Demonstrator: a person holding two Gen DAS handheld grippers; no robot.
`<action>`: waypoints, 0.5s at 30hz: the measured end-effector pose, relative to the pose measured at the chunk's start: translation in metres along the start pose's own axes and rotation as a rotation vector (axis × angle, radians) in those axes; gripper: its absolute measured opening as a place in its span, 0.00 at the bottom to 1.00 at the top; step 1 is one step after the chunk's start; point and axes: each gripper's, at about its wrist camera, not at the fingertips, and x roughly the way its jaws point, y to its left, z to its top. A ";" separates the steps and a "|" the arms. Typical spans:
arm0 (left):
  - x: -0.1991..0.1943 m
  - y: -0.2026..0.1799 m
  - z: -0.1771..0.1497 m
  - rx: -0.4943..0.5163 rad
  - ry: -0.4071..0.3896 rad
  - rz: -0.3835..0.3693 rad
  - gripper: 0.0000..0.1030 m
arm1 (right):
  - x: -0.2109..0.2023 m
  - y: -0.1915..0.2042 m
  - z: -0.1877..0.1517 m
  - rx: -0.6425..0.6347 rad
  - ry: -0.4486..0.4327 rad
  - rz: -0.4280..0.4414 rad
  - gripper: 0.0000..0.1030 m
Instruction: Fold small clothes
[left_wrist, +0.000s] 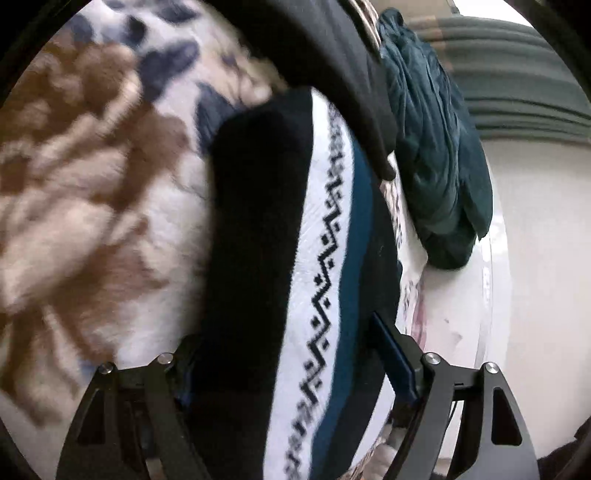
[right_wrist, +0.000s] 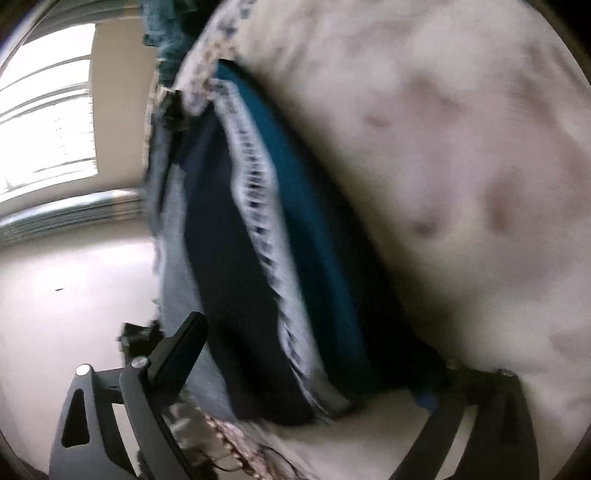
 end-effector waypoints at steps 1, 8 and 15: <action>0.002 0.000 0.001 -0.003 0.006 -0.006 0.75 | 0.004 0.002 0.001 -0.005 0.004 0.015 0.95; 0.000 -0.025 -0.006 0.101 -0.081 0.029 0.62 | 0.040 0.026 0.020 -0.042 0.055 0.049 0.47; -0.033 -0.057 -0.003 0.171 -0.179 -0.005 0.34 | 0.029 0.077 0.018 -0.146 0.001 0.009 0.27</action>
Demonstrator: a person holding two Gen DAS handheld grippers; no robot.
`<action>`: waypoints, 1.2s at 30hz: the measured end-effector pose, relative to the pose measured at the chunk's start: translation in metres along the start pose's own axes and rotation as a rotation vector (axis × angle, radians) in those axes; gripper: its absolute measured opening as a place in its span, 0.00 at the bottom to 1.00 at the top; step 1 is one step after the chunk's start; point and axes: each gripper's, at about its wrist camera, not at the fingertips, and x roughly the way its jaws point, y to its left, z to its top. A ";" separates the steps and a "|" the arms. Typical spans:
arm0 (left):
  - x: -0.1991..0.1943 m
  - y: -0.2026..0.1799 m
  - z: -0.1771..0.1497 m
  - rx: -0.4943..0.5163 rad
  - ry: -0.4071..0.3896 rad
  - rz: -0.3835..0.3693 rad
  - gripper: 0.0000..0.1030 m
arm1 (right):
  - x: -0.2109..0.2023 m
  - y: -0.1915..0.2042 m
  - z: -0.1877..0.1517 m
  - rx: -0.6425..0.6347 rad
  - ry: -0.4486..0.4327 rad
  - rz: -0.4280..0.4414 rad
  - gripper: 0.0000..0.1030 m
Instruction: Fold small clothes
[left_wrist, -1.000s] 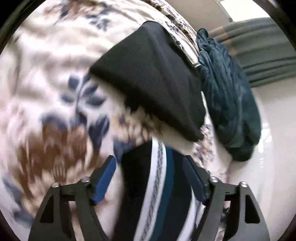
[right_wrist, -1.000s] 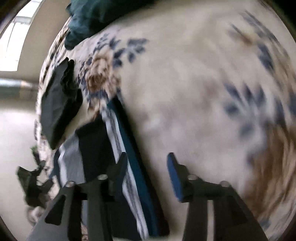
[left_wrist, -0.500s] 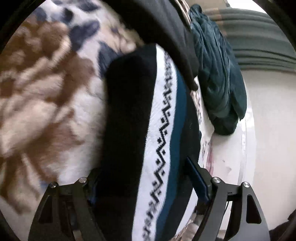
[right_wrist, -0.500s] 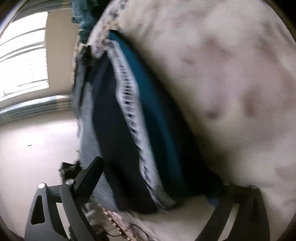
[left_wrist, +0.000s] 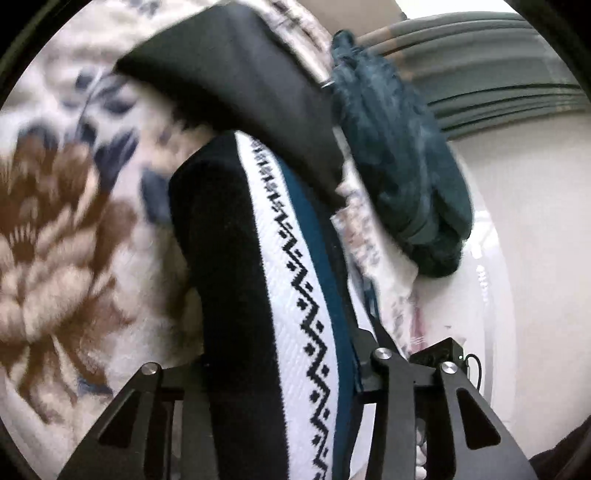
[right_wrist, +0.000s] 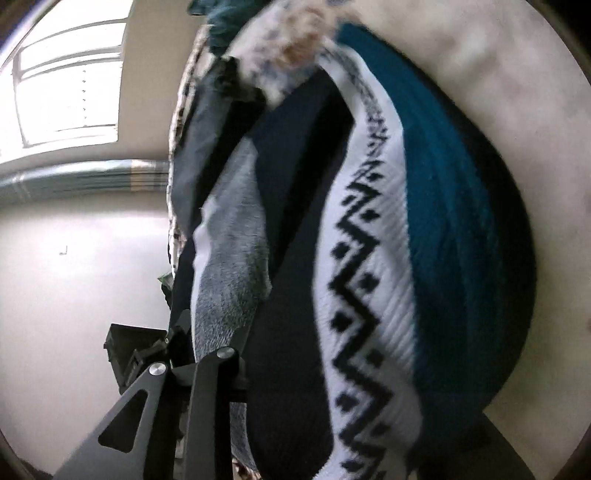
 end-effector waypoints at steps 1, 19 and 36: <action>-0.005 -0.008 0.005 0.020 -0.010 -0.002 0.34 | -0.006 0.011 0.001 -0.018 -0.011 0.004 0.26; -0.021 -0.021 0.247 0.103 -0.160 -0.020 0.35 | 0.058 0.197 0.170 -0.215 -0.186 0.118 0.26; -0.016 0.040 0.238 0.096 -0.056 0.337 0.74 | 0.106 0.128 0.162 -0.218 -0.086 -0.372 0.62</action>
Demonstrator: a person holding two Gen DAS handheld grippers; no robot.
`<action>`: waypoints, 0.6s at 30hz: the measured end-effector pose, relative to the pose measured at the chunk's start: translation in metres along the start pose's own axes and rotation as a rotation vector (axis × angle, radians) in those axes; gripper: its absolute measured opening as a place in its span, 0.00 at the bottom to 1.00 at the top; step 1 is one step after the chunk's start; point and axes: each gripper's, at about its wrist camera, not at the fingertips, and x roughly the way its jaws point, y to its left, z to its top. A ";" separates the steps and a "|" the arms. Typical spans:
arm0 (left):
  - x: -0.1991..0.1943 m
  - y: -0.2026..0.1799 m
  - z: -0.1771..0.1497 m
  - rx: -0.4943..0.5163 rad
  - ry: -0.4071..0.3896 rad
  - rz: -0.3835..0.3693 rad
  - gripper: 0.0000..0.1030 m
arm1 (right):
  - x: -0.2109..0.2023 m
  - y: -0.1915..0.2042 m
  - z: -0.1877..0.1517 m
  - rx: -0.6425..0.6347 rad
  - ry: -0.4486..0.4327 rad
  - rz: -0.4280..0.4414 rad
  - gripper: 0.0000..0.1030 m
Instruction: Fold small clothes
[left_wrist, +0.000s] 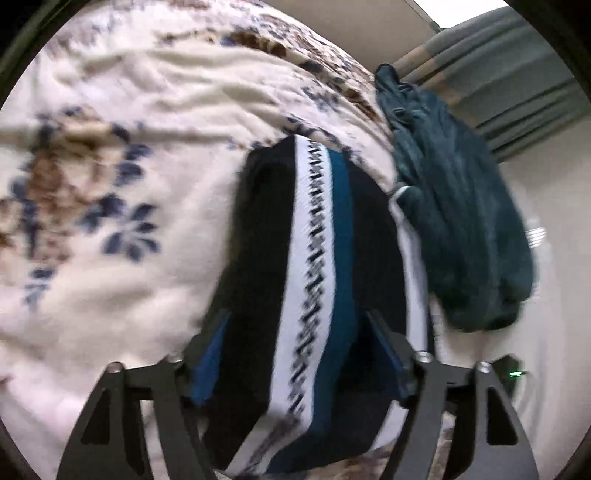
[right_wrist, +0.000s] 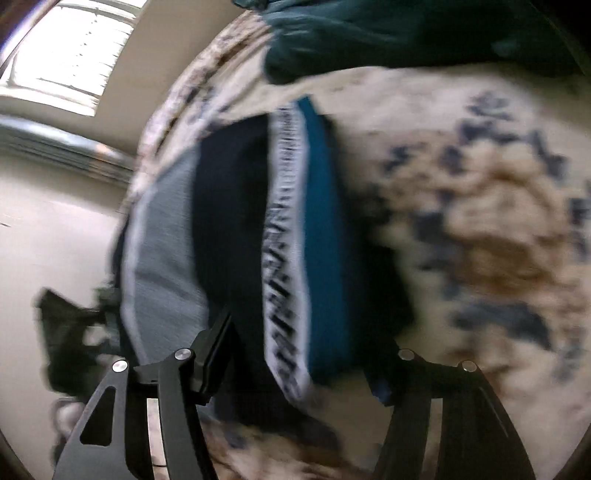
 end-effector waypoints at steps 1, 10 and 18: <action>-0.004 -0.006 -0.005 0.019 -0.013 0.052 0.75 | -0.003 -0.001 0.000 -0.007 0.004 -0.026 0.62; -0.040 -0.069 -0.053 0.217 -0.090 0.441 0.97 | -0.065 0.045 -0.016 -0.160 -0.132 -0.428 0.99; -0.099 -0.123 -0.092 0.288 -0.096 0.481 0.97 | -0.145 0.100 -0.061 -0.257 -0.201 -0.531 0.99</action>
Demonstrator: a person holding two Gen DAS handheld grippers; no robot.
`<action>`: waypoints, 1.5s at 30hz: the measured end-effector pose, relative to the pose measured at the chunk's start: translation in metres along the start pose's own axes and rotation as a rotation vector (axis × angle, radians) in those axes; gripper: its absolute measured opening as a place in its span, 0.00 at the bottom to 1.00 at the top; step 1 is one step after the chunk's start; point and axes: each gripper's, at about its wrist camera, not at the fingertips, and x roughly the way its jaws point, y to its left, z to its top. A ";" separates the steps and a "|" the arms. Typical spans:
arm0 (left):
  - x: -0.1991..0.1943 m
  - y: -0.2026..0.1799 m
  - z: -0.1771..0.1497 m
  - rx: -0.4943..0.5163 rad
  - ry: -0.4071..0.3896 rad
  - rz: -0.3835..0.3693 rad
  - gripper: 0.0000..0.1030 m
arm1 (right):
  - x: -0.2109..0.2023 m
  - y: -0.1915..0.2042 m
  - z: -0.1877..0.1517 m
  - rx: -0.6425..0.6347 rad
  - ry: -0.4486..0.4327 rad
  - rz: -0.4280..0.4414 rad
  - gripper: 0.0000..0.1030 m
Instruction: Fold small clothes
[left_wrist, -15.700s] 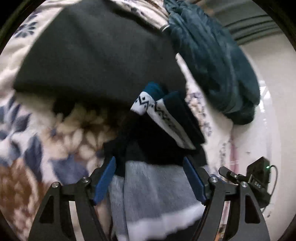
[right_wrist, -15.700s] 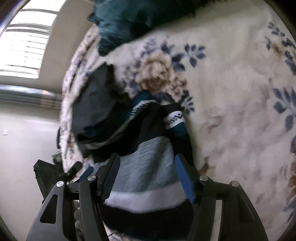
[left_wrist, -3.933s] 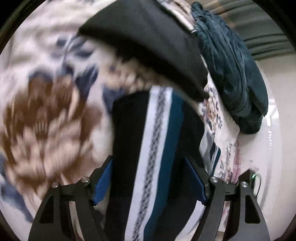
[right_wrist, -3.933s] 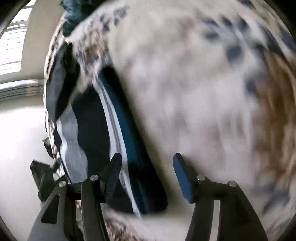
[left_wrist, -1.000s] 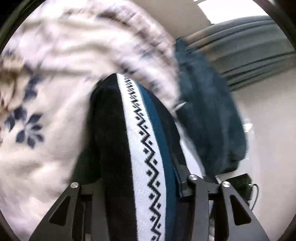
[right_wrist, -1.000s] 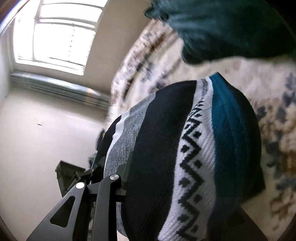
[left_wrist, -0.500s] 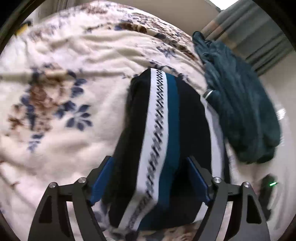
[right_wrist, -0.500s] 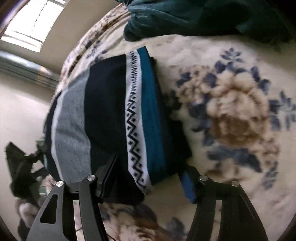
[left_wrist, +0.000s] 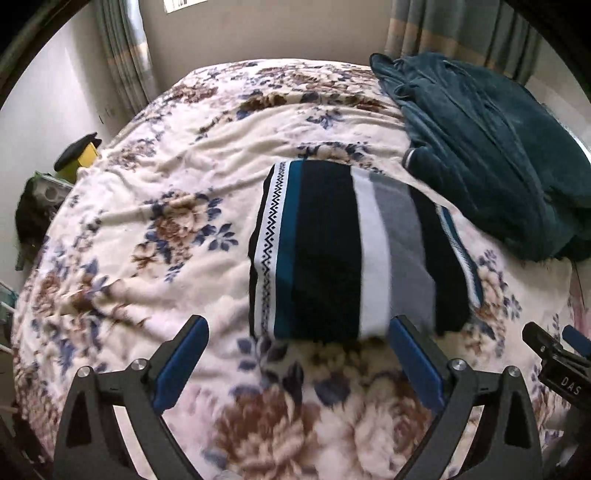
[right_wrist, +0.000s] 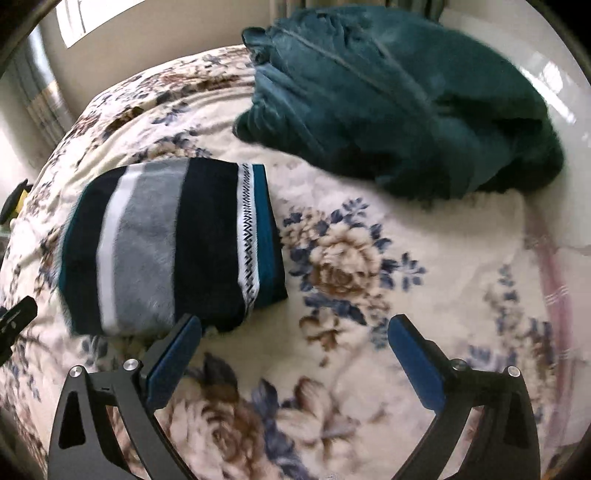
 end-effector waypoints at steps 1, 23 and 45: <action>-0.013 -0.003 -0.002 0.003 -0.008 0.001 0.97 | -0.018 -0.001 -0.002 0.000 -0.010 -0.002 0.99; -0.336 -0.029 -0.050 0.046 -0.192 -0.018 0.97 | -0.406 -0.046 -0.070 -0.077 -0.295 0.034 0.99; -0.406 -0.021 -0.075 0.009 -0.262 0.024 1.00 | -0.509 -0.068 -0.097 -0.087 -0.372 0.077 1.00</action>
